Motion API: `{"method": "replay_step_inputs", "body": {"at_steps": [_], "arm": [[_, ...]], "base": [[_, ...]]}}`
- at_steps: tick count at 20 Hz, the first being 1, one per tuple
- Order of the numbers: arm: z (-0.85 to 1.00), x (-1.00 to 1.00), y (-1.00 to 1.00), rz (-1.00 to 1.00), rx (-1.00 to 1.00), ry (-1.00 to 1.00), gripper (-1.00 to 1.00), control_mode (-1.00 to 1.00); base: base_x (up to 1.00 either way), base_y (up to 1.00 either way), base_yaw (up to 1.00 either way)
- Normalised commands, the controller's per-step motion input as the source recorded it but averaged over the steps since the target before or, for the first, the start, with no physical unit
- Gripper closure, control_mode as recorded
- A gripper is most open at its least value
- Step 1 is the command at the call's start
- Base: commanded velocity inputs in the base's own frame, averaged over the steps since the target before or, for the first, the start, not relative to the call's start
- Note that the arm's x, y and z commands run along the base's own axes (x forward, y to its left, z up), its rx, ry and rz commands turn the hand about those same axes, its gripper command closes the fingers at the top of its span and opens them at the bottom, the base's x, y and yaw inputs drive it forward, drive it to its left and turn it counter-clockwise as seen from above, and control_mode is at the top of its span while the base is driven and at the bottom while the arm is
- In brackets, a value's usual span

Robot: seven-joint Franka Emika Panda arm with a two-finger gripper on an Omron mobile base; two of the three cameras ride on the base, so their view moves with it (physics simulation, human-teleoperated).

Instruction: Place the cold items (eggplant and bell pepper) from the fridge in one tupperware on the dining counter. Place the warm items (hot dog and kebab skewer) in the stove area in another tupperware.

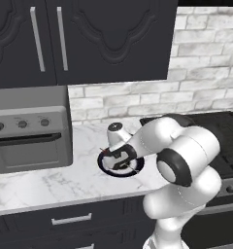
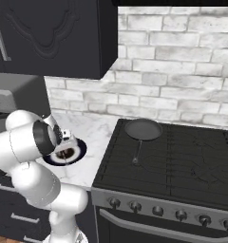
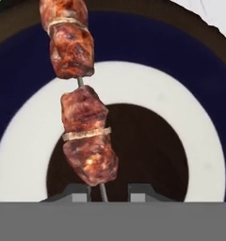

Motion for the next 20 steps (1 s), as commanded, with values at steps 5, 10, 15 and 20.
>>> {"method": "replay_step_inputs", "body": {"at_steps": [5, 10, 15, 20], "arm": [[0.08, -0.48, -0.02, 0.00, 0.01, -0.13, 1.00, -1.00], [0.68, -0.72, -0.09, 0.00, 0.04, -0.26, 1.00, -1.00], [0.94, -0.46, -0.10, 0.05, 0.00, -0.26, 1.00, -1.00], [0.89, -0.38, -0.09, 0.13, 0.00, -0.15, 1.00, -1.00]], "base": [[0.00, 0.00, 0.00], [0.00, 0.00, 0.00], [0.00, 0.00, 0.00], [0.00, 0.00, 0.00]]}}
